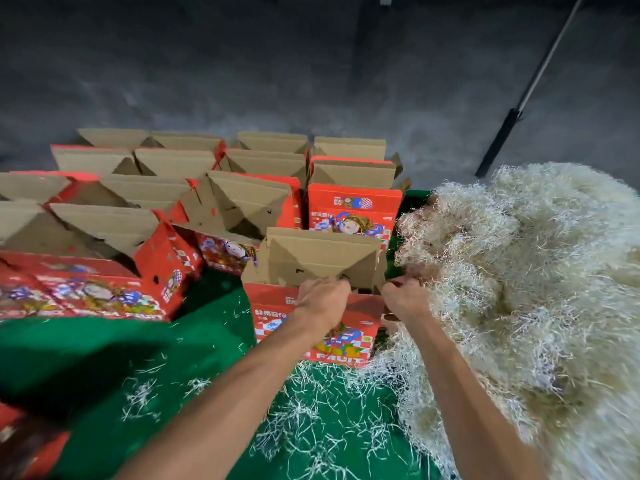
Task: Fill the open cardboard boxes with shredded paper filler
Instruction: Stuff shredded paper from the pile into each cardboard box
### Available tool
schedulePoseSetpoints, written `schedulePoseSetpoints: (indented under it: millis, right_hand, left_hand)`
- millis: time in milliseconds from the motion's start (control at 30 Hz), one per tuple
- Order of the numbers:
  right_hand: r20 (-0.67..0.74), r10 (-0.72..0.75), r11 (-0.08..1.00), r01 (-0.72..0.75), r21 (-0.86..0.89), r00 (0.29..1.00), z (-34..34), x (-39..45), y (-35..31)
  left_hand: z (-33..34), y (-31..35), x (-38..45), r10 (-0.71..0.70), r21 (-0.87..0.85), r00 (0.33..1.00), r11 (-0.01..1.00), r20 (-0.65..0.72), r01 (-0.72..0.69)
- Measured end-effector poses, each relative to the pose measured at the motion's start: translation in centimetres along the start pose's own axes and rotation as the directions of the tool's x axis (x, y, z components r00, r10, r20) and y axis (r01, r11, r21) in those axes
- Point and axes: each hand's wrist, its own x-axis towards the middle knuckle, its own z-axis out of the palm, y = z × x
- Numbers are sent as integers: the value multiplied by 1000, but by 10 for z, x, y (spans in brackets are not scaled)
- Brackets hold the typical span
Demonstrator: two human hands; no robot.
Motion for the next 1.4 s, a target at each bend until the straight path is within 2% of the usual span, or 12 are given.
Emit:
schedulePoseSetpoints:
  millis: [233, 367, 567, 667, 733, 800, 933, 1000, 1067, 1133, 1267, 1400]
  right_hand:
    - [227, 47, 986, -9, -169, 973, 12, -64, -5]
    - [238, 65, 987, -28, -157, 969, 16, -90, 1]
    - [206, -11, 974, 57, -220, 978, 39, -121, 6]
    - [231, 1, 962, 62, -265, 973, 51, -131, -2]
    - [264, -3, 967, 70, -246, 965, 60, -137, -4]
    - [279, -25, 964, 98, -249, 960, 66, -143, -4]
    - [274, -37, 966, 104, -236, 961, 75, -153, -3]
    - [306, 3, 971, 71, -230, 952, 78, -158, -6]
    - [344, 30, 974, 50, -221, 938, 80, -165, -8]
    - [375, 22, 975, 63, -213, 927, 79, -170, -9]
    - [439, 39, 982, 48, -185, 898, 76, -177, -8]
    - [495, 94, 980, 8, -199, 864, 70, -180, -4]
  left_hand:
    - [-13, -17, -76, 12, 39, 992, 999, 122, -17]
    - [-20, -13, -116, 37, 25, 985, 999, 168, -42]
    - [-33, -11, -157, 32, 110, 951, 992, 307, -69]
    - [-41, -24, -169, 8, 108, 910, 993, 415, -58]
    - [-44, -36, -171, 13, 40, 882, 999, 471, -36]
    - [-45, -47, -170, 26, -52, 896, 999, 444, -3]
    - [-44, -70, -158, 22, -201, 984, 979, 176, 14]
    - [-40, -80, -146, 14, -143, 998, 990, 65, -5]
    - [-33, -89, -137, 20, -23, 1000, 1000, 19, -19]
    - [-26, -93, -130, 37, 68, 999, 997, 37, -40]
    - [-13, -94, -127, 44, -43, 987, 998, 155, -38]
    - [-1, -91, -120, 10, -47, 938, 999, 347, 7]
